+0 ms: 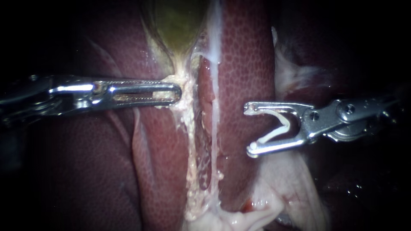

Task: Clipping first clip left tube

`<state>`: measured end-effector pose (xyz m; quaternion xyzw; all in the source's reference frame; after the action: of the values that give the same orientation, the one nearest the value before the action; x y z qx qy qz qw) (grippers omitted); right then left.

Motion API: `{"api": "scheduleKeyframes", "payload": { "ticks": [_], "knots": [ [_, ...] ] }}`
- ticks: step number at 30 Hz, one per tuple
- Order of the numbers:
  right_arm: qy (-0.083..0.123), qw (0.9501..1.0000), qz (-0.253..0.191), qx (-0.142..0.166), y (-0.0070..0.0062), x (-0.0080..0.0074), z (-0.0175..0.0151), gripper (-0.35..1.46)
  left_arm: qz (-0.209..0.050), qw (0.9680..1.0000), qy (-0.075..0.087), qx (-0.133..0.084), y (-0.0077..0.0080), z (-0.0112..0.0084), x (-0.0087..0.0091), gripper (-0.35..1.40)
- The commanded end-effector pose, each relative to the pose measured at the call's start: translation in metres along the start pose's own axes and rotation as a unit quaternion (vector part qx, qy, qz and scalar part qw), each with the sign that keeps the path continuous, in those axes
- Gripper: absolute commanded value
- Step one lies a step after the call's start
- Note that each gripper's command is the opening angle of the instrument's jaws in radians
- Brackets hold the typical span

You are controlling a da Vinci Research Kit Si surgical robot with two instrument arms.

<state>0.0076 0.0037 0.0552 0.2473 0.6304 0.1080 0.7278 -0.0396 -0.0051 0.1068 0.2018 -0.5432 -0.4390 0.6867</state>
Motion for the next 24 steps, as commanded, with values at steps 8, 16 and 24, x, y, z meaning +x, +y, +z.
{"api": "scheduleKeyframes", "payload": {
  "ticks": [8, 16, 24],
  "knots": [
    [0.000, 1.0000, 0.000, 0.000, -0.0001, 0.0000, 0.0000, 0.60, 0.000, 1.0000, 0.000, 0.001, -0.0001, -0.0003, -0.0002, -0.35],
    [0.000, 1.0000, 0.000, 0.000, -0.0001, 0.0000, 0.0001, 0.60, -0.008, 1.0000, 0.001, 0.005, -0.0004, -0.0024, -0.0027, -0.35],
    [0.000, 1.0000, 0.000, 0.000, 0.0000, 0.0000, 0.0001, 0.60, 0.001, 0.9999, -0.017, -0.003, -0.0002, -0.0054, -0.0063, -0.35]
  ]
}}
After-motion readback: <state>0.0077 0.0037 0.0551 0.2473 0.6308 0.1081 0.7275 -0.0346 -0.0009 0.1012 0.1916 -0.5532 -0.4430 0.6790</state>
